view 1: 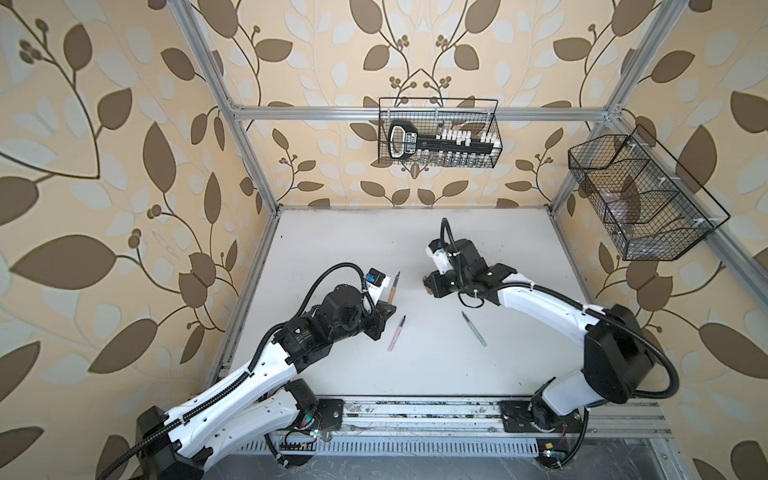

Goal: Insert the pens into the pen caps
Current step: 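Lift the tan cap with the right gripper toward the pen held by the left gripper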

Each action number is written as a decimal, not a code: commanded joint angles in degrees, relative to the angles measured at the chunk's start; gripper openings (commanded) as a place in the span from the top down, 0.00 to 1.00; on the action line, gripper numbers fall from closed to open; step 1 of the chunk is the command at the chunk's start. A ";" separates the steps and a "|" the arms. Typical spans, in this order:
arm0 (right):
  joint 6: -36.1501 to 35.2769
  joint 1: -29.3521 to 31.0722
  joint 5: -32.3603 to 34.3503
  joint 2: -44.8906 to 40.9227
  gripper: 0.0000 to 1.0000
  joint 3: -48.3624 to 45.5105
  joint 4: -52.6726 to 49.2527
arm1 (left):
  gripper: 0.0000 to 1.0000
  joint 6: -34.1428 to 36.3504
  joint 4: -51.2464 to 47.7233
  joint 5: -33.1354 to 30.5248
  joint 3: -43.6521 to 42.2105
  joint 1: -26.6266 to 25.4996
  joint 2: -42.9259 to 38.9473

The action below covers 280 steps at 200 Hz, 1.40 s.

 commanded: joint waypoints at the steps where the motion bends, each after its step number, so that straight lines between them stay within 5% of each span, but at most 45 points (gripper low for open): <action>1: 2.26 -0.28 -3.40 -5.15 1.00 -4.50 8.78 | 0.92 1.59 4.89 2.86 0.17 0.18 0.08; 77: 7.25 0.44 -4.01 -8.23 1.00 -4.99 9.98 | 0.91 2.36 3.28 2.98 1.19 0.18 0.86; 152: 17.39 -0.42 -15.34 -19.95 1.00 -12.33 28.89 | 0.91 3.35 5.60 8.56 2.89 0.18 2.94; 280: 31.88 1.83 -12.58 -22.40 1.00 -21.27 59.01 | 0.92 2.74 7.65 11.83 2.98 0.18 3.12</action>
